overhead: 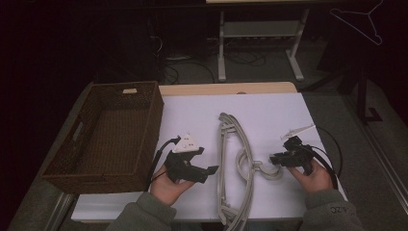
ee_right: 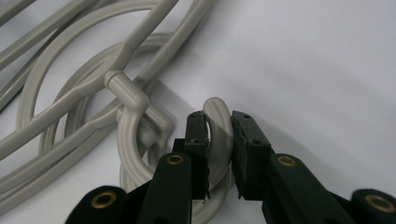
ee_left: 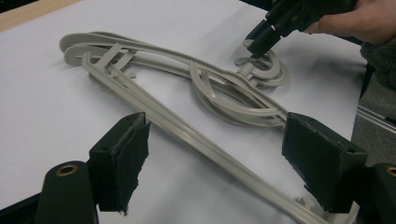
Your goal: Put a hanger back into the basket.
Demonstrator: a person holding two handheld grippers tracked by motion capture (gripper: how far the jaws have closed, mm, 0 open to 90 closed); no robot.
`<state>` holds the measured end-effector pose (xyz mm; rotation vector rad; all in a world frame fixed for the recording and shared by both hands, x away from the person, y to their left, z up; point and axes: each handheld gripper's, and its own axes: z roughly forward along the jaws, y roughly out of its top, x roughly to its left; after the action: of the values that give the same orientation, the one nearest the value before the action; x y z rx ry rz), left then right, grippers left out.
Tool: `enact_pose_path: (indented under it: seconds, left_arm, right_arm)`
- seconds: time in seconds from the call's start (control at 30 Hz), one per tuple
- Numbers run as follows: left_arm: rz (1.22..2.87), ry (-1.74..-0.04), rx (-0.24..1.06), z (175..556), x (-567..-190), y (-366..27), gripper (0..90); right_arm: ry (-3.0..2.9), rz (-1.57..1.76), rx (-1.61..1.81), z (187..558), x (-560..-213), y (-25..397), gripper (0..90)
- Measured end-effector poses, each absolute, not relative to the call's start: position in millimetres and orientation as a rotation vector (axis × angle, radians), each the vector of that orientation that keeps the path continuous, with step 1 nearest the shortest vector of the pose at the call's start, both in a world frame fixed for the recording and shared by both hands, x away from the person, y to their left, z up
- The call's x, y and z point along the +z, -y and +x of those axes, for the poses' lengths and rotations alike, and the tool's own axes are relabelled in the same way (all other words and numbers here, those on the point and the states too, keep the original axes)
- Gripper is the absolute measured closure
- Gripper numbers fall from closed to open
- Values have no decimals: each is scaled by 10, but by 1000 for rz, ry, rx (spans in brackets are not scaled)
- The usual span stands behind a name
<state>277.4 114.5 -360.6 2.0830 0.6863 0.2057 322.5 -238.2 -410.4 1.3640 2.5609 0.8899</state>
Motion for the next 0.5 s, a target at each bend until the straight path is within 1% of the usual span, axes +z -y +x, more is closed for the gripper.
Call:
enact_pose_path:
  seconds: [0.37, 0.5]
  left_arm:
    - [2125, -674, 132, 2884, -3677, -901, 238]
    - [2146, -683, 93, 2927, -3731, -795, 258]
  right_arm:
    - [-2575, 1257, 915, 3190, -3998, 2310, 779]
    - [-2579, 1218, 938, 3178, -3980, 2323, 783]
